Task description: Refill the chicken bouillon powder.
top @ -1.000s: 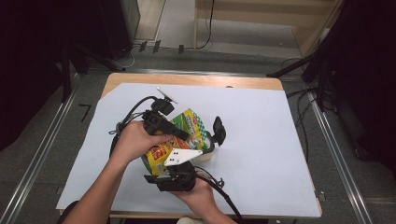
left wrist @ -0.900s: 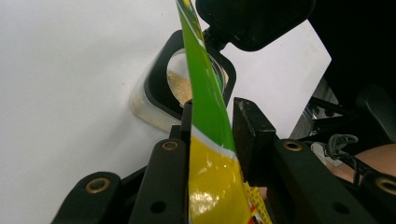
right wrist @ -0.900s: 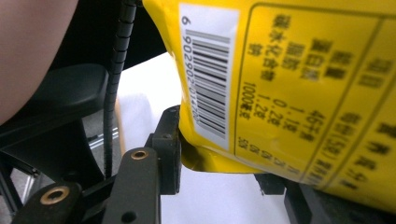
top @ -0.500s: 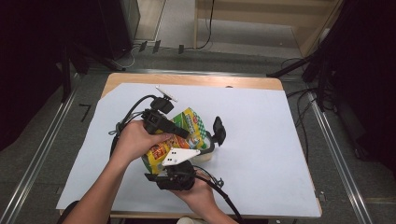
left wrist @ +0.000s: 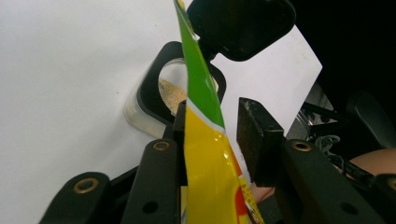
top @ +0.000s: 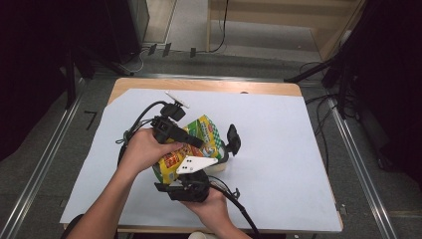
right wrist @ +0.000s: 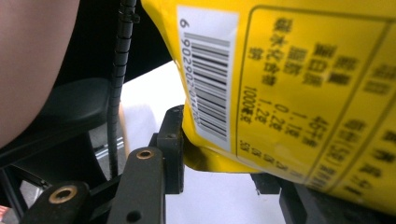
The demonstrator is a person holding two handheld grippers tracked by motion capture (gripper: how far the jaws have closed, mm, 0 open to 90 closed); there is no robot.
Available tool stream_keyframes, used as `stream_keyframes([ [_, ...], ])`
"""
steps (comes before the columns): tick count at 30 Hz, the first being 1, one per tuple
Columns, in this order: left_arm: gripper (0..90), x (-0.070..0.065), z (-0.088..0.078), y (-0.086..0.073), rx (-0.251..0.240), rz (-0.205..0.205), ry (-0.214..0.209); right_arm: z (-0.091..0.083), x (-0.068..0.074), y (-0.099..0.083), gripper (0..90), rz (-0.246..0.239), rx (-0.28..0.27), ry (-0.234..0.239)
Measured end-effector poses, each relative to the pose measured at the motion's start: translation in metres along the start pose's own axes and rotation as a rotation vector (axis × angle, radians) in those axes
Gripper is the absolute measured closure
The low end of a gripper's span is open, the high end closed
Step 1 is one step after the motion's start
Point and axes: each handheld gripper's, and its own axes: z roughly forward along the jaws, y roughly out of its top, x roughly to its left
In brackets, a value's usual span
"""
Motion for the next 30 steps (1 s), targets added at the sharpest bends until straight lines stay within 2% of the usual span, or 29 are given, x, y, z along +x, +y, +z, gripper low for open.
stream_keyframes([
  [4,65.7,-0.0028,-0.0034,-0.0002,-0.013,0.006,-0.004,-0.0019,-0.0018,0.0007,64.0,0.031,-0.021,0.024],
  [9,65.7,-0.005,-0.0031,-0.0004,-0.014,0.011,0.005,-0.0022,-0.0019,0.0009,64.0,0.042,-0.029,0.029],
  [15,78.9,-0.0032,-0.0006,0.0011,-0.001,0.015,0.038,-0.0013,-0.0011,0.0011,63.7,0.033,-0.023,0.011],
  [19,82.6,-0.0026,0.0001,0.0021,0.012,0.02,0.046,0.0004,-0.0003,0.0008,62.0,0.002,-0.011,-0.001],
  [23,84.1,-0.0025,0.0001,0.0018,0.016,0.022,0.051,0.0032,0.0037,0.0002,59.3,-0.07,0.02,-0.025],
  [30,84.0,-0.003,-0.001,0.0014,0.006,0.017,0.046,0.0041,0.0054,0.0012,65.9,-0.116,0.043,-0.055],
])
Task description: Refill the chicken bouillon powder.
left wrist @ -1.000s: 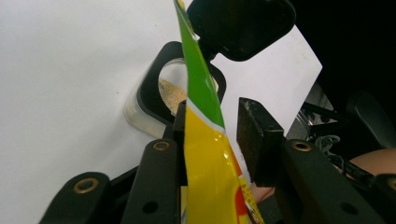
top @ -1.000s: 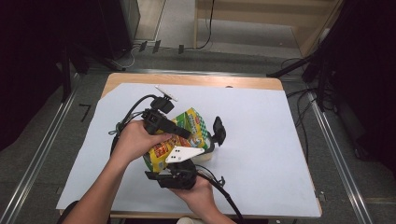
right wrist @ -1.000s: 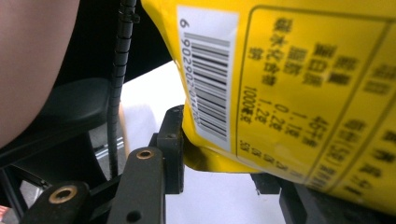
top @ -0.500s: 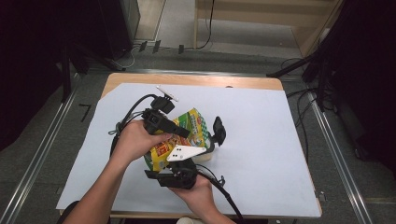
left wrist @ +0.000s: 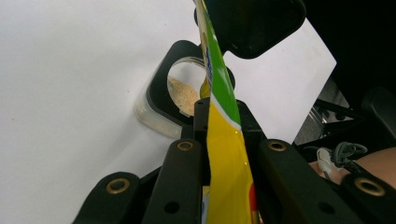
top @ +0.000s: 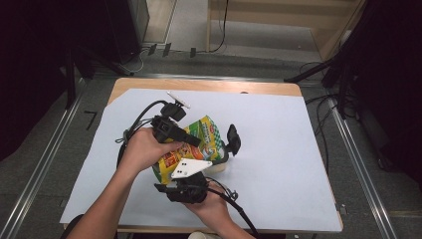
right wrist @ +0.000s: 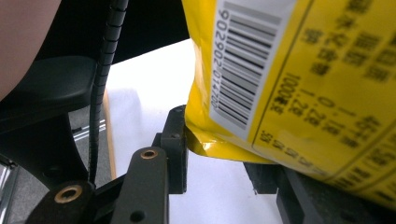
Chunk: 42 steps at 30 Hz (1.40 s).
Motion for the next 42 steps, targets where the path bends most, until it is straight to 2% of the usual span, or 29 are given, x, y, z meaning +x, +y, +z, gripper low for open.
stream_keyframes([
  [4,80.5,-0.002,-0.003,0.0,-0.028,-0.005,-0.017,-0.001,0.0,0.001,66.1,0.023,-0.021,0.01],
  [8,78.5,-0.002,-0.006,0.001,-0.034,-0.004,-0.019,-0.002,-0.002,0.002,66.1,0.051,-0.037,0.034],
  [15,78.8,0.001,-0.008,0.002,-0.021,-0.014,0.0,0.0,-0.003,0.005,66.1,0.048,-0.033,0.045],
  [20,79.7,0.007,-0.011,0.004,-0.024,-0.044,-0.018,0.002,-0.005,0.011,66.1,0.057,-0.026,0.063],
  [26,80.0,0.011,-0.011,0.004,-0.026,-0.04,-0.013,0.005,-0.008,0.012,66.1,0.048,-0.016,0.061],
  [29,80.0,0.013,-0.012,0.006,-0.034,-0.05,-0.027,0.005,-0.009,0.013,66.1,0.036,-0.017,0.055],
  [33,80.9,0.015,-0.012,0.01,-0.049,-0.049,-0.018,0.008,-0.015,0.016,66.3,0.066,-0.027,0.055],
  [36,81.1,0.018,-0.011,0.01,-0.045,-0.06,-0.046,0.006,-0.014,0.016,66.2,0.039,-0.017,0.047],
  [39,80.5,0.016,-0.01,0.008,-0.039,-0.052,-0.03,0.006,-0.014,0.015,66.3,0.032,-0.011,0.048],
  [42,79.1,0.016,-0.011,0.003,-0.046,-0.047,-0.038,0.006,-0.012,0.013,66.3,0.016,-0.004,0.044],
])
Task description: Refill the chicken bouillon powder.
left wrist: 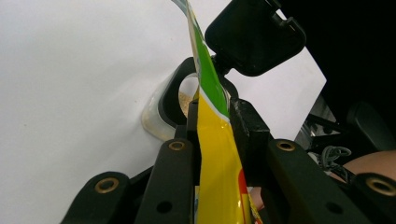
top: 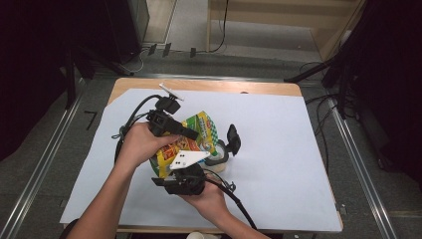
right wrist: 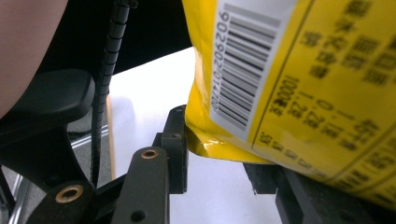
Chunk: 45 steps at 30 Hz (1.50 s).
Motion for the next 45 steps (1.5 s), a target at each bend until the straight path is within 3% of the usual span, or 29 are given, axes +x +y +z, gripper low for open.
stream_keyframes([
  [8,78.9,-0.003,-0.001,-0.003,-0.026,0.004,0.005,-0.001,0.002,-0.001,66.4,0.003,-0.002,0.01],
  [17,76.6,0.002,-0.001,-0.002,-0.014,0.016,-0.025,-0.001,0.0,-0.002,66.5,0.041,-0.015,0.045],
  [26,76.1,-0.004,-0.001,0.0,-0.007,0.026,-0.002,-0.002,0.0,0.0,66.6,0.057,-0.024,0.055],
  [29,72.9,-0.005,-0.002,0.001,-0.013,-0.001,0.002,-0.004,0.0,0.001,66.5,0.062,-0.03,0.064],
  [32,73.2,-0.005,-0.003,0.001,-0.011,-0.001,0.001,-0.004,0.0,0.002,66.5,0.068,-0.029,0.063],
  [40,79.4,-0.007,-0.003,0.001,-0.012,0.001,0.028,-0.005,0.004,0.003,66.0,0.042,-0.019,0.036],
  [45,79.7,-0.008,-0.003,0.001,-0.014,0.006,0.048,-0.003,0.007,0.004,60.9,-0.004,-0.003,0.015],
])
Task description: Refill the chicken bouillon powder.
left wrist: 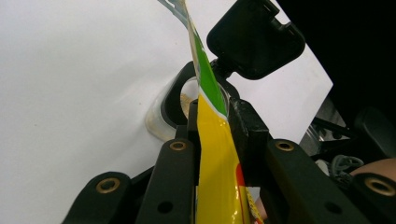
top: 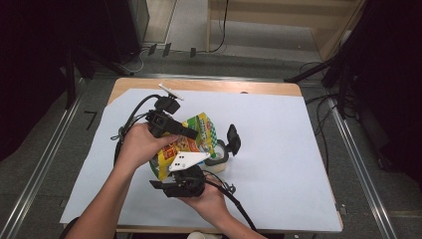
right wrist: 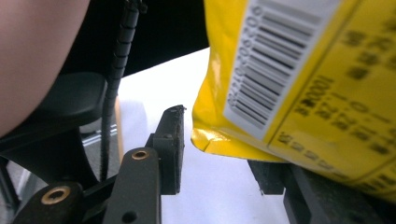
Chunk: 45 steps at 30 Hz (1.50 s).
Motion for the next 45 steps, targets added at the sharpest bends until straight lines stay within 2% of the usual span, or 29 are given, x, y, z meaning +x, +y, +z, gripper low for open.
stream_keyframes([
  [3,79.8,-0.001,-0.001,0.0,-0.002,0.007,0.0,0.0,0.002,0.0,66.1,-0.023,0.005,-0.021],
  [5,79.7,-0.003,-0.002,0.0,-0.009,0.008,0.001,-0.001,0.002,0.001,66.4,-0.029,0.003,-0.025],
  [11,79.2,-0.006,-0.003,0.0,-0.014,0.023,0.015,0.001,0.001,0.0,66.8,-0.011,-0.004,-0.027],
  [22,77.5,-0.011,-0.007,0.0,-0.036,0.032,0.017,-0.001,-0.001,0.001,67.2,0.014,-0.02,-0.011],
  [32,77.5,-0.011,-0.008,0.0,-0.037,0.039,0.016,-0.002,-0.001,0.002,67.3,0.005,-0.021,-0.012],
  [36,77.6,-0.009,-0.009,0.0,-0.04,0.024,0.004,-0.003,-0.001,0.003,67.3,0.001,-0.019,-0.01],
  [45,77.3,-0.009,-0.01,0.0,-0.048,0.027,0.002,-0.003,0.0,0.004,67.2,-0.001,-0.02,-0.011],
])
